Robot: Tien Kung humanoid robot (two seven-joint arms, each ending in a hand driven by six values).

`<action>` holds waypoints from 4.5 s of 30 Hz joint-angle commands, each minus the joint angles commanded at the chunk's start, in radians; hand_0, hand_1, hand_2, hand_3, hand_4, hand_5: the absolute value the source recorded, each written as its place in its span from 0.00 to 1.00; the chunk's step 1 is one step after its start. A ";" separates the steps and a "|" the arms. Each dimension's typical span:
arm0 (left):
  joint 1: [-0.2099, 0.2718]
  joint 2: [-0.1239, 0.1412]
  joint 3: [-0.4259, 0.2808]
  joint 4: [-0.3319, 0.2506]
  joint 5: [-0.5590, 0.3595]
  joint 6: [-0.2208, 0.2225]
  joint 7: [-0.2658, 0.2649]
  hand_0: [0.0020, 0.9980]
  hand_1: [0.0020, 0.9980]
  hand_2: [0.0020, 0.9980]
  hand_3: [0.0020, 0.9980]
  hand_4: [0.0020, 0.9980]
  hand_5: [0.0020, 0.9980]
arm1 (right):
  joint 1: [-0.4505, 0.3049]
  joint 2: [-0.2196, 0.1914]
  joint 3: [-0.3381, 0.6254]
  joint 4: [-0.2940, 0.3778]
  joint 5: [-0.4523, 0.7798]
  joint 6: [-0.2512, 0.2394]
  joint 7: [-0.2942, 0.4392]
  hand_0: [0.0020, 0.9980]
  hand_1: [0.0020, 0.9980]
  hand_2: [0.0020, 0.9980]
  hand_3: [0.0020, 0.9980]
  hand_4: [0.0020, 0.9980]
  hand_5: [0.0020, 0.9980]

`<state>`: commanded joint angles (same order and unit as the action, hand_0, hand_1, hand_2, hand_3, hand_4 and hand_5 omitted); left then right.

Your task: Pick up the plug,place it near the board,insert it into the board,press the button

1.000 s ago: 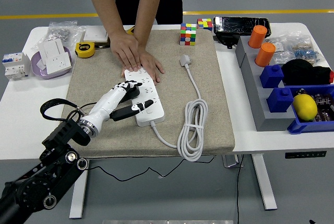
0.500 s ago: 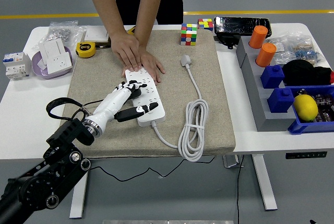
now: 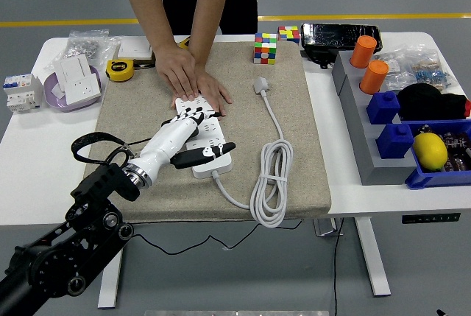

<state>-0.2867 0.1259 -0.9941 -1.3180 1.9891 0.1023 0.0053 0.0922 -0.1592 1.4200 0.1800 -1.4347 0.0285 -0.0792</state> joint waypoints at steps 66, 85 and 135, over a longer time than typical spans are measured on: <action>-0.025 0.004 0.047 -0.167 0.177 -0.398 0.447 0.17 0.04 0.14 0.81 0.43 0.08 | 0.003 -0.001 -0.002 0.000 0.001 0.000 -0.001 0.83 0.76 0.76 0.79 1.00 0.92; -0.023 0.013 0.058 -0.156 0.165 -0.416 0.443 0.17 0.04 0.14 0.77 0.42 0.08 | 0.004 0.000 0.001 0.000 0.001 -0.001 0.000 0.83 0.76 0.76 0.79 1.00 0.92; 0.040 0.022 -0.041 -0.234 -0.022 -0.061 0.069 1.00 1.00 1.00 0.99 0.98 0.44 | 0.002 0.001 0.003 0.000 0.002 -0.001 0.000 0.83 0.76 0.76 0.79 1.00 0.92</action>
<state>-0.2471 0.1475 -1.0355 -1.5524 1.9675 0.0411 0.0744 0.0939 -0.1582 1.4229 0.1800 -1.4324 0.0275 -0.0792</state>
